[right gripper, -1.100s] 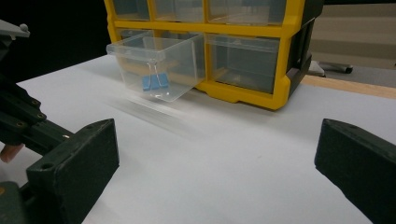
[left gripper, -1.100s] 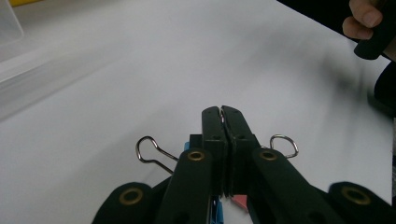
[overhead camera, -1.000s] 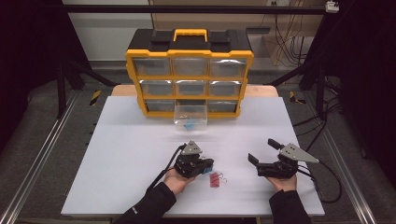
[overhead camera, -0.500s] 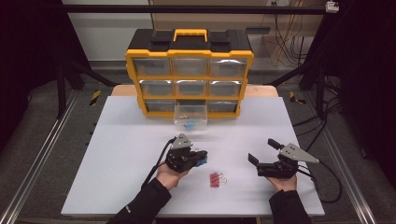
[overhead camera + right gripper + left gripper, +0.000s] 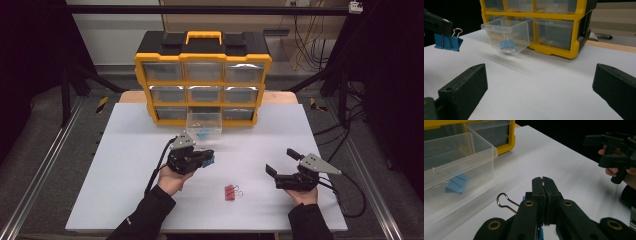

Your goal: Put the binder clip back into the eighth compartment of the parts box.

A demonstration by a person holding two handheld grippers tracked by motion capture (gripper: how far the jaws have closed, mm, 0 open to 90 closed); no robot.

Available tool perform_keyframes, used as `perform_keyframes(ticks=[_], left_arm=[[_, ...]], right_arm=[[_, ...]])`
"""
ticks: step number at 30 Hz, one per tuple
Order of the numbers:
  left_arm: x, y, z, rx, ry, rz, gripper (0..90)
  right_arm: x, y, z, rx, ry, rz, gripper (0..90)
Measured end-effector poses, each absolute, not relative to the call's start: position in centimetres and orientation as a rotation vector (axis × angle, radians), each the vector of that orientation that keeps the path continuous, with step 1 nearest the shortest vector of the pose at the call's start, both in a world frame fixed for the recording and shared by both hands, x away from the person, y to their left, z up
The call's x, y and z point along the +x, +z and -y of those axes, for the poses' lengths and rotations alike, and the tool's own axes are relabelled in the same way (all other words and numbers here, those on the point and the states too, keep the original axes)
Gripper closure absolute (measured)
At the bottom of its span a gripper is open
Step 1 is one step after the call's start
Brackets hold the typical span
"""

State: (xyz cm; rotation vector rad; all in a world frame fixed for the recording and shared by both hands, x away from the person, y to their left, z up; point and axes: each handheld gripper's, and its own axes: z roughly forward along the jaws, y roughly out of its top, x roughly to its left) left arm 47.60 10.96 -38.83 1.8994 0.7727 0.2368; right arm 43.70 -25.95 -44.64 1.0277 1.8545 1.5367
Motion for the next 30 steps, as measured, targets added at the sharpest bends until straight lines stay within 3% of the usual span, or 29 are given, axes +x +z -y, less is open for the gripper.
perform_keyframes(ticks=[30], left_arm=[[52.2, -34.1, -11.9, 1.865, 0.366, -0.803, 88.3]], right_arm=[[43.8, -44.7, 25.9, 1.020, 1.527, -1.861, 0.3]])
